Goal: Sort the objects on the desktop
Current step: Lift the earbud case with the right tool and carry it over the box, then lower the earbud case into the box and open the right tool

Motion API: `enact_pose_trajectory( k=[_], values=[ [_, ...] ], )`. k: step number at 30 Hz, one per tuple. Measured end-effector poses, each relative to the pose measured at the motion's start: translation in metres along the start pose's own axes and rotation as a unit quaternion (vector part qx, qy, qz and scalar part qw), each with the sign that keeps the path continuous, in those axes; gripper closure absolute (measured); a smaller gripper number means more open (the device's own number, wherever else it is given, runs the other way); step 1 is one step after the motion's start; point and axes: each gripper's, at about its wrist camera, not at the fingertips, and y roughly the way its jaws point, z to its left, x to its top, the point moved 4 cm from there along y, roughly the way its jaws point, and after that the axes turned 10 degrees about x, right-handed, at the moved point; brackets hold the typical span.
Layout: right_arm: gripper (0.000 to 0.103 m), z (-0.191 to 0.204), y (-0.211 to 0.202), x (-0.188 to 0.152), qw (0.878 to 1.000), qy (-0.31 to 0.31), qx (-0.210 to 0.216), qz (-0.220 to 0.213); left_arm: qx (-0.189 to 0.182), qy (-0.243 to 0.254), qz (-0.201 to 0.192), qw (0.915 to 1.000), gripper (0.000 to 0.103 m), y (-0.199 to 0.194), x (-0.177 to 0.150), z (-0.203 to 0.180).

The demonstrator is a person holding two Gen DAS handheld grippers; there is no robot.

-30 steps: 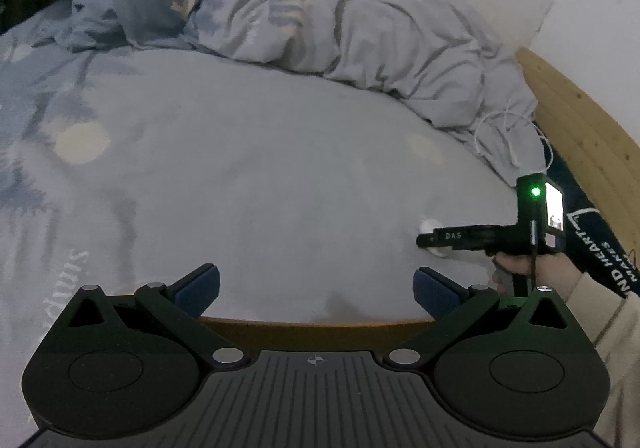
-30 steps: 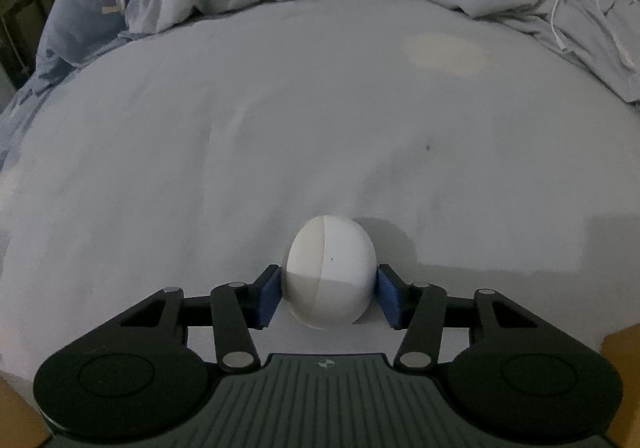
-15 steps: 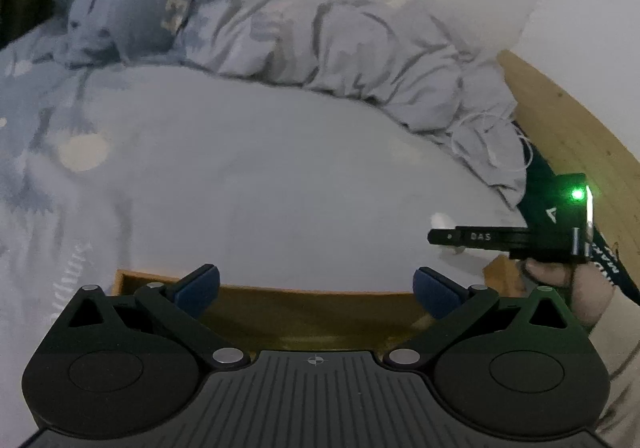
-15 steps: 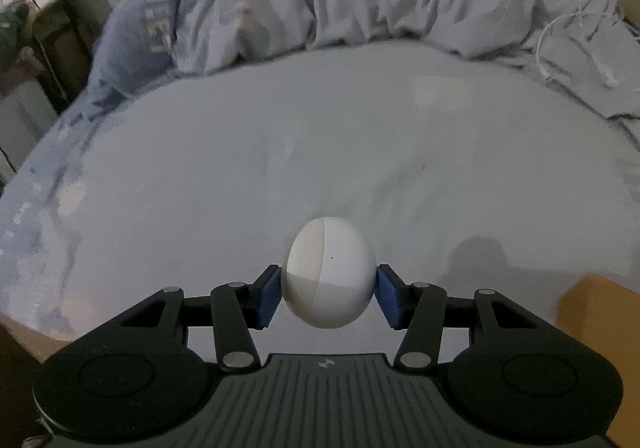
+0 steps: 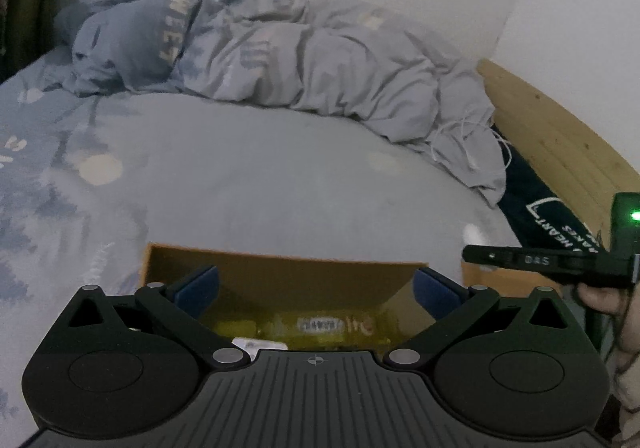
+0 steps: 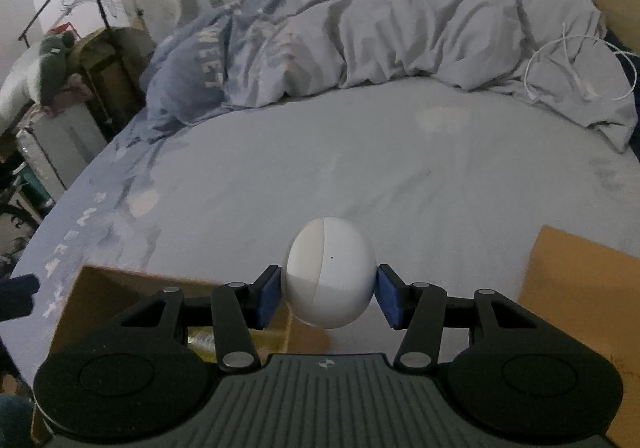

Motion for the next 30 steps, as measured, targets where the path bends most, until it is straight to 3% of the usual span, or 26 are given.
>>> enact_pose_trajectory(
  k=[11, 30],
  values=[
    [0.053, 0.048, -0.027, -0.035, 0.999, -0.005, 0.053, 0.005, 0.015, 0.006, -0.009, 0.9998, 0.000, -0.043, -0.027, 0.017],
    [0.053, 0.088, -0.011, -0.078, 0.997, -0.040, 0.054, 0.037, 0.036, -0.004, -0.008, 0.9993, 0.000, -0.067, -0.067, 0.046]
  ],
)
